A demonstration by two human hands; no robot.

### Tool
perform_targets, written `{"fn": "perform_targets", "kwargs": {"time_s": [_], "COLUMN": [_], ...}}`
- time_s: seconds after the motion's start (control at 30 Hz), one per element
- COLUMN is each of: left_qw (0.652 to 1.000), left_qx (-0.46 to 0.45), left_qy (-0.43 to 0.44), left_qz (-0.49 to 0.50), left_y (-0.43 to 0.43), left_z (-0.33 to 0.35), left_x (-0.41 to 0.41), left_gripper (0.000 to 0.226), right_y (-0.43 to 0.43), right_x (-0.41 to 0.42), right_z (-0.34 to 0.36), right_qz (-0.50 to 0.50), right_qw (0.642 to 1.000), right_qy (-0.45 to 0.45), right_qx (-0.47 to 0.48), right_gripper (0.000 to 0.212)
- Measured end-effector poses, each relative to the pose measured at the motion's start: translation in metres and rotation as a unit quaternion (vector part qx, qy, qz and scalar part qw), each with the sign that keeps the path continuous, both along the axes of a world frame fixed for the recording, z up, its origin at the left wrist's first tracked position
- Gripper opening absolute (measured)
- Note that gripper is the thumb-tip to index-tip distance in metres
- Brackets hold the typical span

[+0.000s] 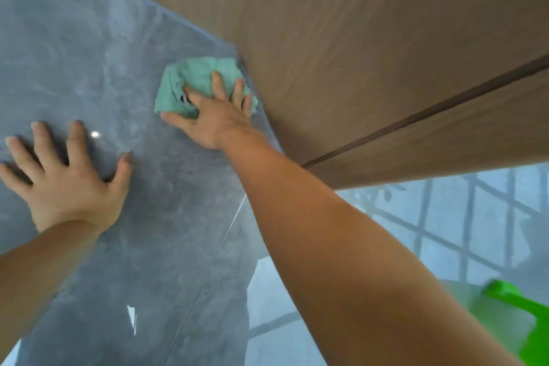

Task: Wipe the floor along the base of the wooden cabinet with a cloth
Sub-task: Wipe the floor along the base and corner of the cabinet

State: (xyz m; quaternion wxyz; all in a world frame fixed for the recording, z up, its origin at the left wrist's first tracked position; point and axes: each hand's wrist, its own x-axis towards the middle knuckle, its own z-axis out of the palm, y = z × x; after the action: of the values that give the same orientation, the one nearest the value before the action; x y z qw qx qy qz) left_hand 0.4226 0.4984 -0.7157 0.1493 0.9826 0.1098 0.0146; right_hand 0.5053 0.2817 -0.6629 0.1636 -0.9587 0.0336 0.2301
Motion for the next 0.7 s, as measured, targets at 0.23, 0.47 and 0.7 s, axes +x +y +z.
{"fn": "perform_targets", "kwargs": {"time_s": [0.23, 0.47, 0.7], "left_qw": [0.998, 0.987, 0.971], "left_qx": [0.036, 0.089, 0.006], "left_qy": [0.050, 0.133, 0.237], "left_qz": [0.009, 0.017, 0.012], "left_y": [-0.004, -0.014, -0.096], "left_z": [0.006, 0.015, 0.045], "left_x": [-0.001, -0.004, -0.074], "left_gripper": [0.083, 0.078, 0.074], "right_y": [-0.077, -0.149, -0.147], "right_x": [-0.191, -0.254, -0.272], "right_z": [-0.004, 0.000, 0.021], "right_qz": [0.100, 0.141, -0.258], "right_qw": [0.994, 0.987, 0.956], "right_qy": [-0.038, -0.009, 0.129], "right_qx": [-0.028, -0.077, -0.060], "right_gripper": [0.075, 0.068, 0.070]}}
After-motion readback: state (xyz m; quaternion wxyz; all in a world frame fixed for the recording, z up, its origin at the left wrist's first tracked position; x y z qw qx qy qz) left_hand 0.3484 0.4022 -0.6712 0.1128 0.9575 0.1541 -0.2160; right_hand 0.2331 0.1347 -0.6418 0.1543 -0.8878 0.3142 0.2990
